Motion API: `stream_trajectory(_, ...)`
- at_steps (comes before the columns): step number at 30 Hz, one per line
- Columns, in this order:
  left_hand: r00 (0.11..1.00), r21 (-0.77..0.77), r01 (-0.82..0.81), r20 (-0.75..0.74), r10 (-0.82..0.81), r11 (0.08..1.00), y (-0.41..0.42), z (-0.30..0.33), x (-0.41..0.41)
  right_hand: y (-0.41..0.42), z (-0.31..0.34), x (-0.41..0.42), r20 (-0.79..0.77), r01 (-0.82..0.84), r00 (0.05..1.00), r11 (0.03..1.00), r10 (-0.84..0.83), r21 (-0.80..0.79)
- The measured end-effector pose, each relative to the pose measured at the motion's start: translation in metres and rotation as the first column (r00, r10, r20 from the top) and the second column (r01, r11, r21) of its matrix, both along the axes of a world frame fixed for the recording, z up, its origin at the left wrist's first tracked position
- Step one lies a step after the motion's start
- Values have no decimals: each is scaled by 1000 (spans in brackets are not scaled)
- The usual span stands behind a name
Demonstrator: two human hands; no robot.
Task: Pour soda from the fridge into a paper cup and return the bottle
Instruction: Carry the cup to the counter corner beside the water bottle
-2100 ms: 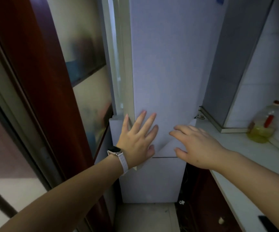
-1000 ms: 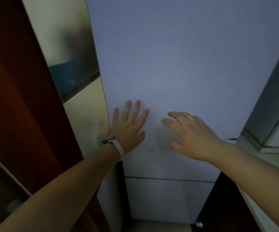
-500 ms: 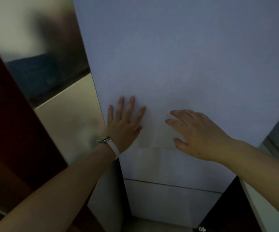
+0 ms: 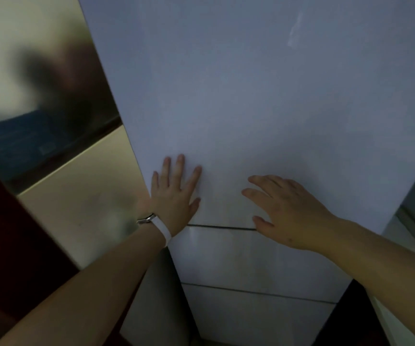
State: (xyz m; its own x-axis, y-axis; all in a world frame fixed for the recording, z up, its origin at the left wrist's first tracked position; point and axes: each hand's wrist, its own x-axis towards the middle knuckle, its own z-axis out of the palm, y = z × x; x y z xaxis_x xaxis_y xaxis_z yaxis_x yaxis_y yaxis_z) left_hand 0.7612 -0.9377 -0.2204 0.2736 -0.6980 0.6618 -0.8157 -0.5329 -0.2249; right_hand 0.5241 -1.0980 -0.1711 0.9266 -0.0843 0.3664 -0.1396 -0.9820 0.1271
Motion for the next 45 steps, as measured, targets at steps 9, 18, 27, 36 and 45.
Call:
stream_trajectory(9, 963, 50, 217, -176, -205, 975, 6, 20, -41, -3, 8, -11, -26, 27, 999, 999, -26, 41)
stream_trajectory(18, 890, 181, 446, -192, -413, 877, 20, 30, -83, 34, 20, -65, -46, 200, 979, 976, -197, 80)
stream_trajectory(27, 702, 136, 712, -140, -698, 689, 40, 27, -165, 116, 14, -155, -63, 489, 871, 871, -487, 34)
stream_trajectory(36, 441, 81, 897, -168, -882, 434, 57, 21, -257, 206, 21, -269, -96, 761, 644, 648, -759, -12)
stream_trajectory(45, 293, 75, 956, -183, -938, 284, 60, 40, -351, 270, 43, -356, -82, 879, 462, 469, -883, -88)
